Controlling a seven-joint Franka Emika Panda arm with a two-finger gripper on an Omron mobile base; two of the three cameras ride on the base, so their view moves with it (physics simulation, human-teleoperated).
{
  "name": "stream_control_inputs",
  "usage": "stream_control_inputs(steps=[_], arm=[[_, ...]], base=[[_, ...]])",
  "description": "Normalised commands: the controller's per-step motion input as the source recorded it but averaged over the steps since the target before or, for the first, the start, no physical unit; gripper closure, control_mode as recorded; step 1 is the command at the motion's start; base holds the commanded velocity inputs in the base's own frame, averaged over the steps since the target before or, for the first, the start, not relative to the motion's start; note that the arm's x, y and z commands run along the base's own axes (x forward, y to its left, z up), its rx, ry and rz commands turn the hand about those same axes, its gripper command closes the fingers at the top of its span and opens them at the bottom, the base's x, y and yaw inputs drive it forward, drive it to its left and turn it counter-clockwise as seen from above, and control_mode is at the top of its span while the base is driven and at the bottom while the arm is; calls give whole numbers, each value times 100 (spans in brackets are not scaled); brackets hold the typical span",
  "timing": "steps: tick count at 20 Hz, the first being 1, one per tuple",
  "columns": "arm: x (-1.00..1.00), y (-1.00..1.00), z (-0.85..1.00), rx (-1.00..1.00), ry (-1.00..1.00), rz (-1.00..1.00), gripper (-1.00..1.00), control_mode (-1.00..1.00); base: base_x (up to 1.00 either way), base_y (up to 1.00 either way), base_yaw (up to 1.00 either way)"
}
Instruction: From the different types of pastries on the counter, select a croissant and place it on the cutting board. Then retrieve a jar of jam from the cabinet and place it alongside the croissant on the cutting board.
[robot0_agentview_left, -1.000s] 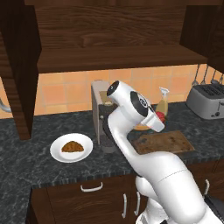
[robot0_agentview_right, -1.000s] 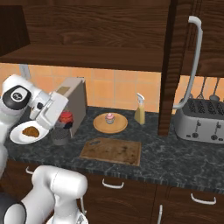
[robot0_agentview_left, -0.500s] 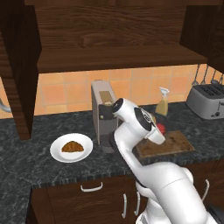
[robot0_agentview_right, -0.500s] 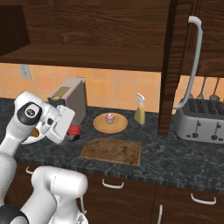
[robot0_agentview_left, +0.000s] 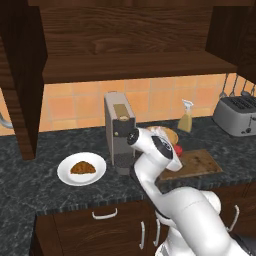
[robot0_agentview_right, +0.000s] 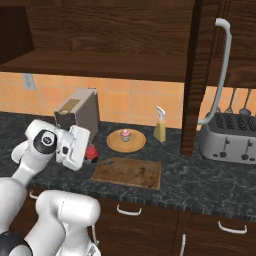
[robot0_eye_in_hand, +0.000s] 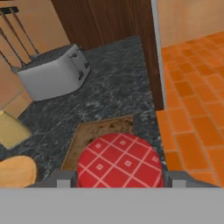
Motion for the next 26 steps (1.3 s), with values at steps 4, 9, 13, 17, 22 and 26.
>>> stream_control_inputs(steps=[4,9,13,17,22,26], arm=[[31,0,-41,0,-3,0,100,-100],[39,0,-22,0,7,0,100,-100],[37,0,-19,1,15,0,100,-100],[36,0,-36,0,10,-3,100,-100],[45,0,-48,0,0,-10,100,-100],[56,0,-52,0,0,-11,100,-100]], base=[[0,0,0],[0,0,0],[0,0,0],[0,0,0],[0,0,0],[0,0,0]])
